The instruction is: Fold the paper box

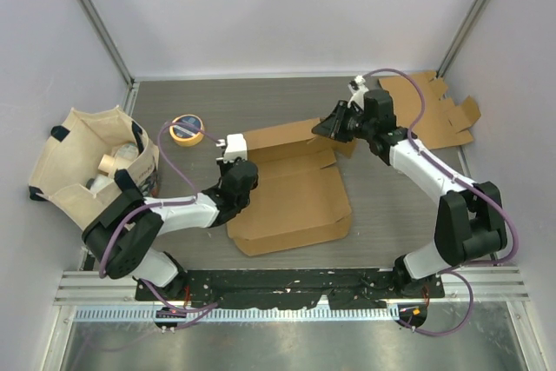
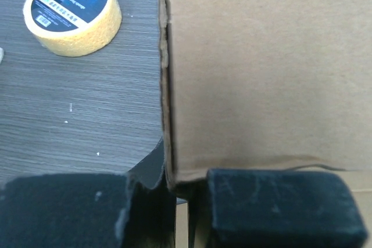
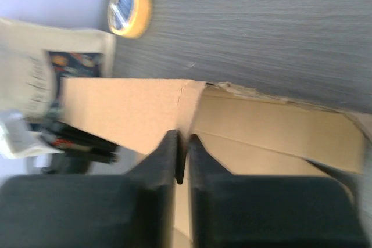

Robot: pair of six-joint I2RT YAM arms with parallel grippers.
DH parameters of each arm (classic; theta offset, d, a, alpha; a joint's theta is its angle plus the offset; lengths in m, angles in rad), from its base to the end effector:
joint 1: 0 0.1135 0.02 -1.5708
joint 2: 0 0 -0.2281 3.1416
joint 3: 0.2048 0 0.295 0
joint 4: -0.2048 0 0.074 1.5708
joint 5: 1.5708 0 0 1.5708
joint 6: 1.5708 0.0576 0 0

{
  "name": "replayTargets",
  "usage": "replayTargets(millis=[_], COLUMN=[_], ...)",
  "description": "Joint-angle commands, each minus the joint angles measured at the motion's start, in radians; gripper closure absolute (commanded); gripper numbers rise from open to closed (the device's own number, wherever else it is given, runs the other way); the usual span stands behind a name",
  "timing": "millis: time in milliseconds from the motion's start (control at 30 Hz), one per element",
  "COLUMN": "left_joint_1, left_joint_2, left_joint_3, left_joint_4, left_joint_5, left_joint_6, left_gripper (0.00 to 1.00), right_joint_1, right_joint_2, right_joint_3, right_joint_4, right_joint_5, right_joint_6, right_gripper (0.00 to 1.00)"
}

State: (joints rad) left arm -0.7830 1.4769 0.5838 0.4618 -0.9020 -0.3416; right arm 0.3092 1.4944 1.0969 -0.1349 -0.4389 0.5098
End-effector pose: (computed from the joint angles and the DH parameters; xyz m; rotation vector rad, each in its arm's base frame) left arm 0.2630 -0.1980 0.1073 -0.1468 1.8288 0.1195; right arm 0.3744 0.1453 0.2204 -0.0580 2.1920 0.9400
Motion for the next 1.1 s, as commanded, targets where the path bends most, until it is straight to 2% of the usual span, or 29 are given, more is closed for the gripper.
replayTargets(millis=[0,33,100,133,167,200,233,300,367,400,467,500,533,567,600,700,800,1067], left_joint_1=[0.004,0.004,0.004,0.005,0.004,0.004,0.005,0.004,0.004,0.004,0.004,0.004,0.005,0.004,0.004,0.004,0.004,0.004], left_joint_2=[-0.018,-0.015,-0.013,-0.012,-0.012,-0.013,-0.015,-0.021,-0.027,-0.03,-0.03,-0.032,-0.03,-0.03,-0.03,-0.039,-0.046,-0.052], left_joint_3=[-0.018,-0.019,-0.021,-0.024,-0.025,-0.027,-0.029,-0.036,-0.039,-0.041,-0.039,-0.039,-0.041,-0.042,-0.042,-0.05,-0.05,-0.047], left_joint_4=[0.005,0.005,0.0,-0.003,-0.005,-0.008,-0.015,-0.025,-0.028,-0.031,-0.032,-0.032,-0.032,-0.032,-0.034,-0.046,-0.055,-0.057], left_joint_5=[0.0,0.002,0.005,0.0,-0.003,-0.014,-0.017,-0.021,-0.017,-0.014,-0.008,-0.008,-0.005,-0.003,-0.002,-0.006,-0.008,0.008], left_joint_6=[-0.025,-0.031,-0.043,-0.059,-0.063,-0.069,-0.085,-0.096,-0.103,-0.105,-0.106,-0.109,-0.111,-0.111,-0.114,-0.128,-0.129,-0.135], left_gripper=[1.0,1.0,1.0,1.0,1.0,1.0,1.0,1.0,1.0,1.0,1.0,1.0,1.0,1.0,1.0,1.0,1.0,1.0], right_joint_1=[-0.091,-0.1,-0.116,-0.119,-0.12,-0.117,-0.108,-0.078,-0.035,0.038,0.1,0.137,0.14,0.14,0.142,0.149,0.149,0.145], right_joint_2=[-0.016,0.003,0.001,-0.017,-0.037,-0.072,-0.153,-0.256,-0.374,-0.393,-0.395,-0.379,-0.366,-0.317,-0.287,-0.177,-0.076,0.049], right_joint_3=[-0.141,-0.153,-0.181,-0.181,-0.164,-0.155,-0.152,-0.213,-0.328,-0.362,-0.435,-0.454,-0.485,-0.488,-0.48,-0.457,-0.407,-0.402], right_joint_4=[0.493,0.573,0.589,0.542,0.462,0.27,0.198,0.141,0.143,0.147,0.164,0.194,0.222,0.244,0.268,0.351,0.362,0.472], right_joint_5=[-0.265,-0.277,-0.259,-0.235,-0.184,-0.043,0.065,0.237,0.415,0.496,0.632,0.669,0.728,0.746,0.762,0.836,0.882,0.871], right_joint_6=[0.355,0.424,0.432,0.373,0.301,0.218,0.067,-0.006,-0.059,-0.066,-0.054,-0.048,-0.042,-0.042,-0.059,-0.109,-0.129,-0.103], right_gripper=[0.99,0.99,0.99,0.57,0.26,0.14,0.14,0.13,0.13,0.13,0.3,0.45,0.78,0.91,0.99,0.99,0.99,0.99])
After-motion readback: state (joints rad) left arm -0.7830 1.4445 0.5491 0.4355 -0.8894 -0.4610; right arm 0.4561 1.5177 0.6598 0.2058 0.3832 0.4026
